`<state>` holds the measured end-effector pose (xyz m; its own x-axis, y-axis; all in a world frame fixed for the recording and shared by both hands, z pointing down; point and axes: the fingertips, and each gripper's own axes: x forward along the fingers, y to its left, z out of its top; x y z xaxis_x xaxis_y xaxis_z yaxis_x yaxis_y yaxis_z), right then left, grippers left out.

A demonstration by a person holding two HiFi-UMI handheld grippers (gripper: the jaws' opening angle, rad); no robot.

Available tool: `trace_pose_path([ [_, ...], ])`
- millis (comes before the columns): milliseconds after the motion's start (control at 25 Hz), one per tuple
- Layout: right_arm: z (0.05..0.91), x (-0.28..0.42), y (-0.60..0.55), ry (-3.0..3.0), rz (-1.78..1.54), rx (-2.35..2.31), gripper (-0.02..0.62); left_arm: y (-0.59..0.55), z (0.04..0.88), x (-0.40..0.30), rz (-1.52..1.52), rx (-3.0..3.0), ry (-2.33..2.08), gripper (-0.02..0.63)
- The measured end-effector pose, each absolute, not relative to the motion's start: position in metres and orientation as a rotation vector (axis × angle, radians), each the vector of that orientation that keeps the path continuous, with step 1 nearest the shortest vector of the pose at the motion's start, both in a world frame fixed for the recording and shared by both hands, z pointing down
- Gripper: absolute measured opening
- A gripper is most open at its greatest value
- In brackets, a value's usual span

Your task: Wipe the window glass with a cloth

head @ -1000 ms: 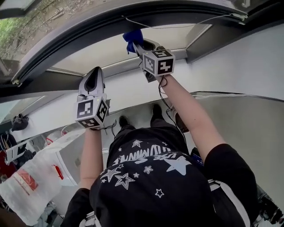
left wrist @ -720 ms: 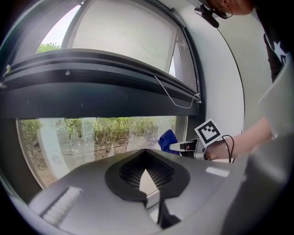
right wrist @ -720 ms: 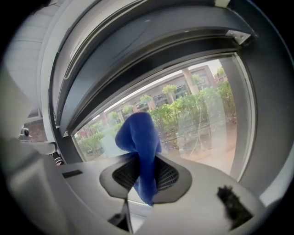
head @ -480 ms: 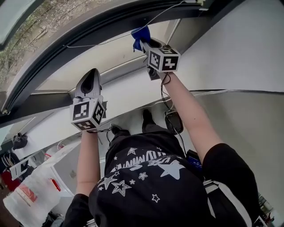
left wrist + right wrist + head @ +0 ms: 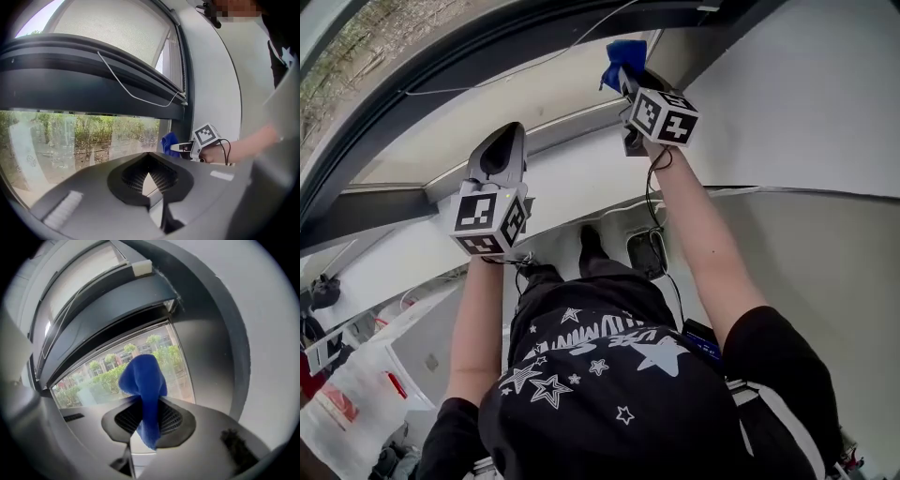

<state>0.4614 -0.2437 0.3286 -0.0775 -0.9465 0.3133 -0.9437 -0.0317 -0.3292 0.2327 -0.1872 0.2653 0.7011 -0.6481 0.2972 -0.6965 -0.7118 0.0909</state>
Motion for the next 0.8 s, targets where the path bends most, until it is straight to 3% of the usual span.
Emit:
trace_pose_path([
  [320,0.341,0.418,-0.236,2.269,-0.780,-2.065,0.074,-0.169,0.284,0.169,0.373,2.598,-1.223,0.009],
  [800,0.360,0.141,-0.229,2.742,-0.869,-1.664,0.074,-0.157,0.303,-0.044,0.301,2.375,-1.549,0.009],
])
